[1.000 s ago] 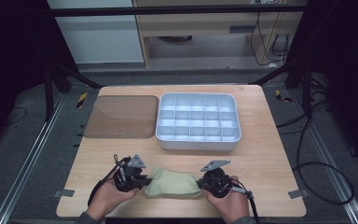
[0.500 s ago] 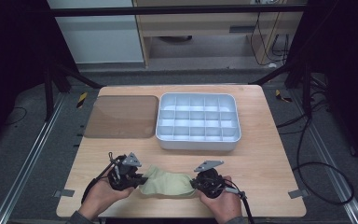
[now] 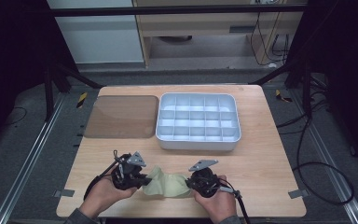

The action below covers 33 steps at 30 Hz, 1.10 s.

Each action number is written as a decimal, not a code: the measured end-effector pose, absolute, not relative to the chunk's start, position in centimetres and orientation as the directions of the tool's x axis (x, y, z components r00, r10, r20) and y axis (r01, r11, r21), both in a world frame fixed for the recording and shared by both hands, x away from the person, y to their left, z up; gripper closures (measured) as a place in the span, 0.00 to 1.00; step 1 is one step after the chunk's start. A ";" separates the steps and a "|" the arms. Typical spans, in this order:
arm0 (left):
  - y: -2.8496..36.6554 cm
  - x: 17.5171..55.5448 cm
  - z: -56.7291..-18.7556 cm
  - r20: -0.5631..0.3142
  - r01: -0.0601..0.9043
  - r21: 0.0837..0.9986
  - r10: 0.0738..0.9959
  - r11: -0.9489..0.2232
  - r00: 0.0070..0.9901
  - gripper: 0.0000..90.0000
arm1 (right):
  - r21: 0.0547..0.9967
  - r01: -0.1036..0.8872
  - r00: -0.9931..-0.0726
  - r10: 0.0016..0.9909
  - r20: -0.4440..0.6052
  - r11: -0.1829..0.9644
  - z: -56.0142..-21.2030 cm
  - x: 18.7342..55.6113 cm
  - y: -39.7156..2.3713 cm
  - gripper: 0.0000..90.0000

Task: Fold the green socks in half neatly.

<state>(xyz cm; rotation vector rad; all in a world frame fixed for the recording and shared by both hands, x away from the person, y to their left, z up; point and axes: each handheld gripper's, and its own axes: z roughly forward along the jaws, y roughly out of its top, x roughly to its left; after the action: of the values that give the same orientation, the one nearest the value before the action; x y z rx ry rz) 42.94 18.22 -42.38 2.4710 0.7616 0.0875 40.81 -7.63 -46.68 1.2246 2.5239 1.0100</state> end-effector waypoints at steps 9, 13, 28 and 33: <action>15.3 42.9 -42.2 -0.125 0.482 0.521 0.496 -0.705 0.860 0.91 | 0.625 0.650 -0.643 0.751 0.149 0.433 -47.2 40.8 -7.6 0.95; 14.0 42.8 -42.4 -0.144 0.481 0.524 0.483 -0.704 0.864 0.91 | 0.619 0.659 -0.635 0.757 0.154 0.427 -47.4 40.8 -7.8 0.95; 12.3 43.0 -43.3 -0.130 0.480 0.507 0.487 -0.716 0.864 0.91 | 0.641 0.650 -0.628 0.763 0.151 0.408 -47.4 40.3 -9.2 0.65; 12.1 43.1 -43.2 -0.127 0.477 0.511 0.486 -0.715 0.865 0.91 | 0.630 0.666 -0.624 0.761 0.177 0.399 -47.6 39.9 -9.9 0.71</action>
<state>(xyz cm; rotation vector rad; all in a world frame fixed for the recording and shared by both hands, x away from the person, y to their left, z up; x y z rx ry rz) 43.11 12.13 -43.21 2.4912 0.6989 0.0223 39.89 -9.89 -47.56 1.2882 2.5083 1.0298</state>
